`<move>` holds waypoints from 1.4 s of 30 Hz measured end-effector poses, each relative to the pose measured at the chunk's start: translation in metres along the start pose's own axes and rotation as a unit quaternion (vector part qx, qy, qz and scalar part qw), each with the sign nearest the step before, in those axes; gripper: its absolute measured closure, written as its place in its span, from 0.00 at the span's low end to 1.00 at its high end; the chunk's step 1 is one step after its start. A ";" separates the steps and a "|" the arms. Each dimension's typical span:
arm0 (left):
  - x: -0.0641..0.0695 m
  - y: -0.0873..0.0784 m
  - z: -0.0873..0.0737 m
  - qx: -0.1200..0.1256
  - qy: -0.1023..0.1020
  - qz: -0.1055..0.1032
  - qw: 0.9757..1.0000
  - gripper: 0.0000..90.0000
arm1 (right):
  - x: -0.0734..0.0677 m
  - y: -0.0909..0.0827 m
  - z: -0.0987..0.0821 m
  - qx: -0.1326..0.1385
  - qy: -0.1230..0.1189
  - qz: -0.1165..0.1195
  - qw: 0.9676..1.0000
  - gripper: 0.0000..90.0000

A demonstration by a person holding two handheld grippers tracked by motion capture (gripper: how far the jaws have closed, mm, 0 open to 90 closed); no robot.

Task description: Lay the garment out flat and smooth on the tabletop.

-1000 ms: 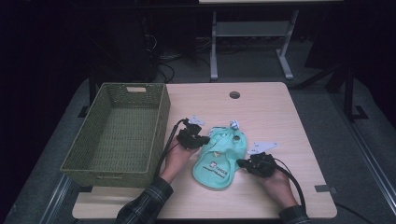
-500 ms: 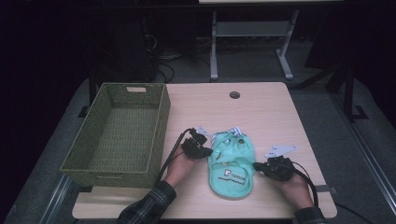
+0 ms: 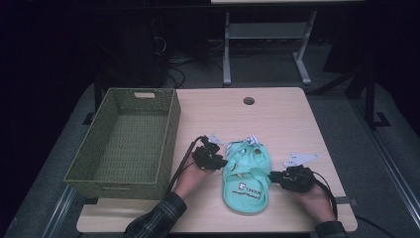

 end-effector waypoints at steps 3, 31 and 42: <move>0.000 -0.004 0.001 0.004 -0.006 -0.003 1.000 0.68 | 0.004 -0.001 0.006 0.010 0.006 -0.002 1.000 0.83; 0.093 -0.021 -0.030 -0.004 0.028 -0.109 0.994 0.83 | 0.048 0.044 0.053 0.046 0.053 -0.014 0.997 0.79; 0.080 -0.018 -0.038 -0.035 0.063 -0.075 0.995 0.92 | 0.048 0.046 0.044 0.021 0.033 -0.020 0.999 0.95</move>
Point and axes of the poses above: each handheld gripper's, and its own axes: y roughly forward along the jaws, z roughly out of its top, x roughly to its right, the point moved 8 cm from there along y, roughly forward along the jaws, and after that the axes turned 13 degrees about x, right-handed, at the moved point
